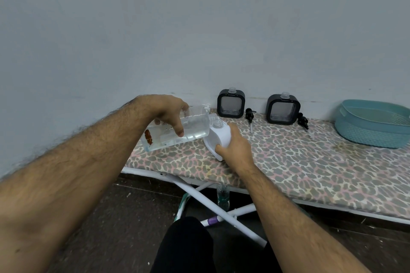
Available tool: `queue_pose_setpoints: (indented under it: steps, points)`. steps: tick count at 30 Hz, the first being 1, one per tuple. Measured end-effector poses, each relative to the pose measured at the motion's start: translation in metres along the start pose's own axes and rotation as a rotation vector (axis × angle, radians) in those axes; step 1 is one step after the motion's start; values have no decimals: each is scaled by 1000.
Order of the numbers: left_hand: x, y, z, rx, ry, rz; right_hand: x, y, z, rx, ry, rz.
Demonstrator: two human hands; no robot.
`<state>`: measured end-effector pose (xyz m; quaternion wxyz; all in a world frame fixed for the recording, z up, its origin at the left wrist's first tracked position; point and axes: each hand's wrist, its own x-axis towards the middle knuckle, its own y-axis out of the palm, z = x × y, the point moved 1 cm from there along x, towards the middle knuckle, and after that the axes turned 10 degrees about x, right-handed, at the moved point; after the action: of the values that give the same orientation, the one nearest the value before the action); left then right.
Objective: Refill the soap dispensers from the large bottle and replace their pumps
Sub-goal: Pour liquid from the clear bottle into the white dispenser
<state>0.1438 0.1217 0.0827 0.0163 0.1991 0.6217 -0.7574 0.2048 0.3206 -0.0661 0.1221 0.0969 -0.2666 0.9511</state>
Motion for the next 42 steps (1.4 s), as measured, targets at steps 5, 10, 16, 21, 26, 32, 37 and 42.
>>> queue_pose_setpoints:
  steps: [5, 10, 16, 21, 26, 32, 37, 42]
  points:
    - [0, 0, 0, 3, -4, -1, 0, 0, 0, -7, -4, -2]
    - [0, -1, -1, 12, 0, 0, 0, 0, 1, 1, -5, -2]
    - [-1, -2, -2, 23, 6, 10, -1, -1, 0, 1, -3, 6]
    - [-1, -3, -2, 14, -3, 17, 0, -1, 0, 6, 0, 6]
    - [-1, -3, -2, 7, -12, 13, 0, -1, 0, 4, -1, 8]
    - [-2, -3, -2, 6, -10, 16, 0, -1, 1, 1, -1, 7]
    - [-2, -4, -2, 10, -6, 19, -1, -1, 1, 5, 0, 10]
    - [0, -4, -2, 16, -2, 14, -1, -2, 2, 7, -2, 12]
